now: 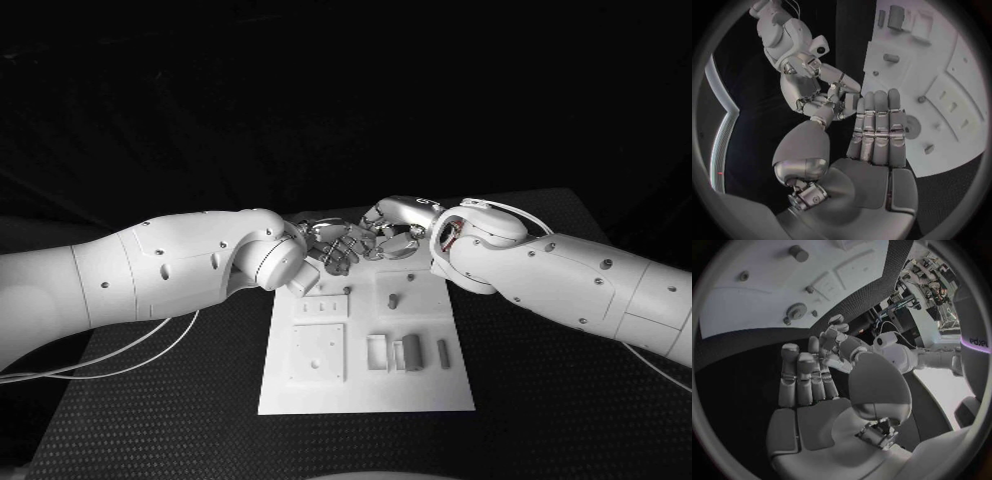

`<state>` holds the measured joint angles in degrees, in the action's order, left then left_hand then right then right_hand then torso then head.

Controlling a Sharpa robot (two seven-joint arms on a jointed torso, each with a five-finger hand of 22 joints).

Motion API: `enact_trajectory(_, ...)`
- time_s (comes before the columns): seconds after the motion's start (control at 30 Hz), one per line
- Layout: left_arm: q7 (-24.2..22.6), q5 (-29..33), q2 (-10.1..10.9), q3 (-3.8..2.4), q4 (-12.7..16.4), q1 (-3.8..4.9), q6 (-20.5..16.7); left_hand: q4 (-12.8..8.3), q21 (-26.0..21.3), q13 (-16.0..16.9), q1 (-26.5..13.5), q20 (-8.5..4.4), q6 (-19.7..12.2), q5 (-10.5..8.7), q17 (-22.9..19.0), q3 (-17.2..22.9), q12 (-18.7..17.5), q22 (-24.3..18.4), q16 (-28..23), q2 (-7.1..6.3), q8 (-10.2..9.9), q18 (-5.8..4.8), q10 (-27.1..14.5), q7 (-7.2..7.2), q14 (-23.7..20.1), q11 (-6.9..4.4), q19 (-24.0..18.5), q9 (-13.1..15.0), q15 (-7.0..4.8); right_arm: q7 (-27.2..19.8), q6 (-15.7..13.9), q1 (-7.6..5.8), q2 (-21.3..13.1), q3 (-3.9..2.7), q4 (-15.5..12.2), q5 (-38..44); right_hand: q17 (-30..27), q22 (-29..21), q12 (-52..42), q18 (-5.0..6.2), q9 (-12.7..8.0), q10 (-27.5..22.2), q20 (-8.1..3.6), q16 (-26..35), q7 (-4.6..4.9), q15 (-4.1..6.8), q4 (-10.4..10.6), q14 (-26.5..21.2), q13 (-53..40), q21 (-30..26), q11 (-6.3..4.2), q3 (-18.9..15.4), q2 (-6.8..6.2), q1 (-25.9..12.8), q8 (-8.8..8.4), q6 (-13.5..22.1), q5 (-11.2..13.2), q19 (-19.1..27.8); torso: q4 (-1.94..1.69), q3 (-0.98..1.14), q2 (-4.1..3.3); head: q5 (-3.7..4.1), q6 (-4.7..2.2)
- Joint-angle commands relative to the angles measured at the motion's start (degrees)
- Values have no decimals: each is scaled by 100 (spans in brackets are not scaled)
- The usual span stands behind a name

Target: Assemble the parts on the task board

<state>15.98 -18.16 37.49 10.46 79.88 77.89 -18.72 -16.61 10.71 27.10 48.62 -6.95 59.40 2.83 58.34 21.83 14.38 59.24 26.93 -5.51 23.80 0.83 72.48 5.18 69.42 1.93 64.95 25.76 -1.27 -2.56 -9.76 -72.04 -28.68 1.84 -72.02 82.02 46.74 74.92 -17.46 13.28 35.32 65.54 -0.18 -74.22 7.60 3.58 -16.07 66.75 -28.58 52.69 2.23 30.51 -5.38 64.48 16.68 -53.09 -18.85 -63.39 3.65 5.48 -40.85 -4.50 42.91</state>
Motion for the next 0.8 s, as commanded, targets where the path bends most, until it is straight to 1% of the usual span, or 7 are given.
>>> enact_trajectory(0.03, -34, -125, -28, -20, -17, 19, -87, -1, 31, 32, -30, -30, 47, -4, 15, -107, 62, 38, 83, -3, 38, 59, 32, -11, -2, -11, 33, 56, -51, -48, 163, 23, 10, 14, -12, 62, -7, 88, 30, 172, 11, 290, -32, 11, 61, 13, -9, -42, -3, -19, 34, -15, 24, -53, 10, -34, -34, 14, 5, -1, -3, -1, 4)
enact_trajectory(0.17, 13, -234, -26, -20, -10, 19, -22, 1, 38, 55, -10, -41, 48, 1, 19, -161, 97, 65, 141, -3, 45, 58, 30, -17, -13, -19, 42, 96, -61, -49, 168, 23, 7, 14, -10, 62, -7, 88, 33, 172, 11, 292, -32, 12, 61, 13, -10, -42, -2, -20, 34, -15, 25, -53, 10, -34, -34, 13, 4, -2, -3, 3, 10)
enact_trajectory(0.3, 38, -263, -26, -20, -14, 18, -34, 4, 64, 94, 32, -63, 80, 2, 26, -204, 165, 110, 239, 32, 67, 60, 47, -40, -4, -43, 82, 159, -86, -50, 169, 23, 8, 14, -11, 62, -7, 88, 35, 172, 12, 293, -32, 12, 61, 13, -9, -43, -2, -20, 34, -15, 25, -54, 9, -35, -34, 13, 0, 0, -1, 5, 19)
enact_trajectory(0.57, 40, -285, -9, -20, -10, 18, -24, 5, 88, 136, 102, -86, 111, 3, 25, -218, 239, 161, 350, 57, 81, 59, 57, -61, -3, -64, 116, 228, -109, -47, 180, 24, 7, 14, 2, 62, -8, 88, 39, 172, 13, 296, -32, 12, 61, 14, -9, -42, -2, -22, 33, -16, 27, -56, 9, -36, -34, 12, 0, 1, -1, 6, 21)
enact_trajectory(0.7, 33, -286, -12, -20, 0, 18, 46, 3, 99, 160, 245, -100, 124, 3, 12, -146, 283, 200, 423, 111, 79, 53, 48, -72, -19, -73, 129, 276, -122, -43, 178, 24, 14, 14, 9, 64, -8, 88, 42, 172, 14, 298, -32, 13, 61, 14, -8, -42, -1, -22, 33, -17, 27, -57, 8, -36, -34, 12, 1, 1, -2, 7, 26)
enact_trajectory(0.8, 24, -288, -13, -20, 1, 18, 106, 8, 101, 171, 357, -103, 131, 3, -4, -53, 305, 224, 465, 127, 72, 45, 34, -74, -35, -72, 130, 306, -123, -41, 178, 25, 16, 14, 14, 67, -8, 88, 44, 172, 14, 299, -32, 13, 61, 14, -8, -42, -1, -23, 33, -17, 27, -58, 8, -36, -34, 11, 1, 1, -2, 7, 26)
